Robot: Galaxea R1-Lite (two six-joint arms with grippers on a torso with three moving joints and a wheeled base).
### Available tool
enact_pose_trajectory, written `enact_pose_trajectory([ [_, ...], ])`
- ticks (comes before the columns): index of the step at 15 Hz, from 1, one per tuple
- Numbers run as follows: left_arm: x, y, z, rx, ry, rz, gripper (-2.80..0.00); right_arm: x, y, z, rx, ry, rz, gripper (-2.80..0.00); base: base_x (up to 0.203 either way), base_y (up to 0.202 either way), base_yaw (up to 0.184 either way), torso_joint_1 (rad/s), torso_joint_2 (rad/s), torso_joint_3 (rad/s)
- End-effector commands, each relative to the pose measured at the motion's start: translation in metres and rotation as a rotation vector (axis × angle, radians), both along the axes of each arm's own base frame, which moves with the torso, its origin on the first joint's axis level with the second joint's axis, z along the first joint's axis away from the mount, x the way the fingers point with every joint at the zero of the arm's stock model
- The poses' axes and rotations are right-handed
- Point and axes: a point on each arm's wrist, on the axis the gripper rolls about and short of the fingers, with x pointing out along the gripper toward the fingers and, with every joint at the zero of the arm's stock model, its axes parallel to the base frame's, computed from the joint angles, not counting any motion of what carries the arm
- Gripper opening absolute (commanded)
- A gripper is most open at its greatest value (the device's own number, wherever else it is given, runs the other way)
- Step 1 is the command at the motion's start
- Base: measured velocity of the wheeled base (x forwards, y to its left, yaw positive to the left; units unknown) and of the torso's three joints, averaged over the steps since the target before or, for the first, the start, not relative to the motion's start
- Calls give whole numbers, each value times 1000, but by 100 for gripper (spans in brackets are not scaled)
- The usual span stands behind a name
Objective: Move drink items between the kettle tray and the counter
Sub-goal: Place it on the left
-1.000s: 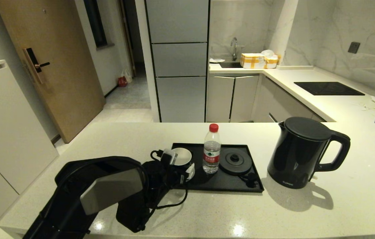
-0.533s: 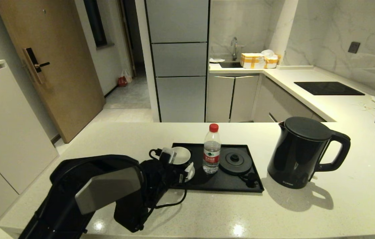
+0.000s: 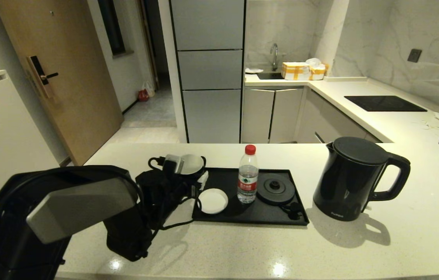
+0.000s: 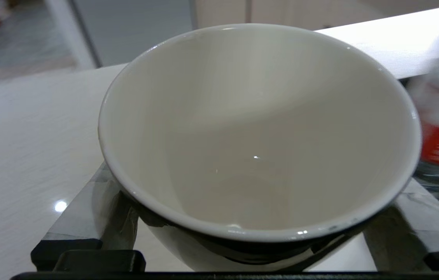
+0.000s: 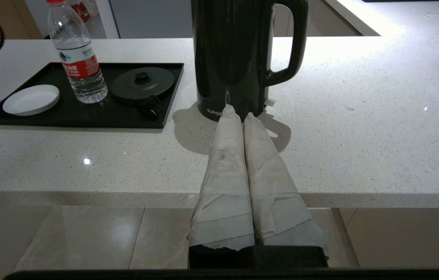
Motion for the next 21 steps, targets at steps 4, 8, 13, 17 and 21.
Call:
enact_pose_trajectory([
  [4, 3, 27, -1, 1, 12, 59, -280, 0, 0, 0, -1, 3, -1, -280, 0, 0, 0, 0, 0, 0],
  [8, 2, 73, -38, 29, 148, 164, -280, 0, 0, 0, -1, 3, -1, -280, 0, 0, 0, 0, 0, 0],
  [13, -2, 87, -59, 47, 220, 172, -280, 0, 0, -1, -1, 4, 0, -280, 0, 0, 0, 0, 0, 0],
  [17, -5, 76, -61, 53, 225, 138, -280, 0, 0, -1, -1, 4, 2, -280, 0, 0, 0, 0, 0, 0],
  [21, -6, 71, -71, 63, 246, 128, -280, 0, 0, 0, -1, 3, 0, -280, 0, 0, 0, 0, 0, 0],
])
